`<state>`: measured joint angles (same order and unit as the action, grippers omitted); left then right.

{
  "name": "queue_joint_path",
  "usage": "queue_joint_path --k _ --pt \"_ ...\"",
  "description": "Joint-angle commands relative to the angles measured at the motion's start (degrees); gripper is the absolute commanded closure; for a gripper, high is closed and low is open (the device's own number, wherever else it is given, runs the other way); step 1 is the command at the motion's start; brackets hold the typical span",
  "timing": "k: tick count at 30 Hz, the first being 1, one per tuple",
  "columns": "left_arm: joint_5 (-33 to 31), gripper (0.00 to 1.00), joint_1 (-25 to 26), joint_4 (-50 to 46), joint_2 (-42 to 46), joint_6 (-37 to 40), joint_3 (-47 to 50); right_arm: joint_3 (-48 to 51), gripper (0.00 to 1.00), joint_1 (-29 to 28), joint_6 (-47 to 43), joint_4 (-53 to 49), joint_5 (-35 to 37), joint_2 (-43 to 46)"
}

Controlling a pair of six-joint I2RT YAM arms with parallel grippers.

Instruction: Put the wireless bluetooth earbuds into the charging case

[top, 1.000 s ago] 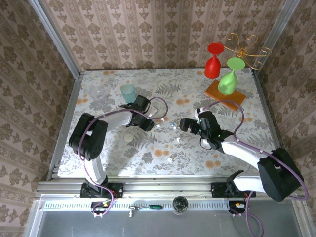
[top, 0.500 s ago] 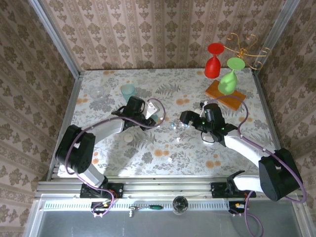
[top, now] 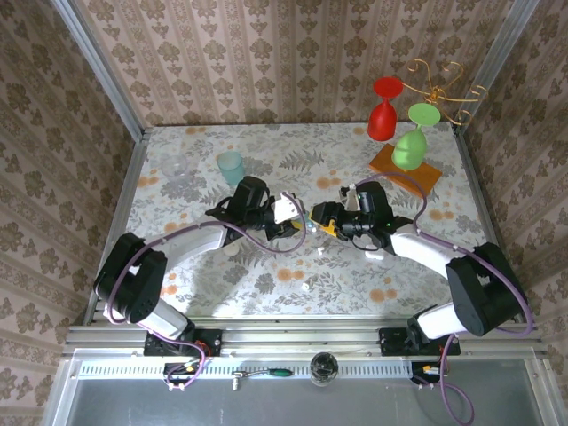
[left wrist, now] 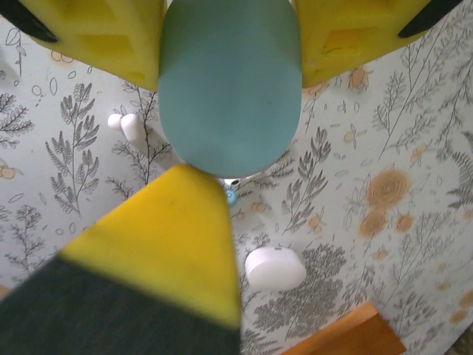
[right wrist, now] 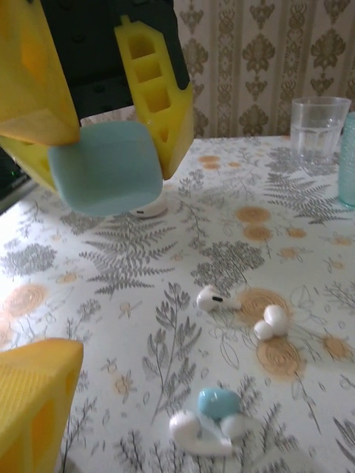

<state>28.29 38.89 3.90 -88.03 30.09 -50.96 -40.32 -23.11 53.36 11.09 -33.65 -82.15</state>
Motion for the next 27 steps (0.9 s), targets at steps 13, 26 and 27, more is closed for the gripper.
queue_joint_path --k 13,26,27 --pt "3.58 0.74 0.87 1.79 0.17 2.05 -0.38 -1.97 0.32 -1.13 1.23 5.6 -4.6 -1.08" --pt "5.83 0.74 0.86 3.11 -0.05 1.78 -0.33 -2.04 0.6 -1.13 0.59 5.34 -4.58 -1.62" --pt "5.96 0.74 0.91 3.13 -0.11 1.9 -0.29 -2.13 0.64 -1.07 0.62 5.3 -4.58 -1.61"
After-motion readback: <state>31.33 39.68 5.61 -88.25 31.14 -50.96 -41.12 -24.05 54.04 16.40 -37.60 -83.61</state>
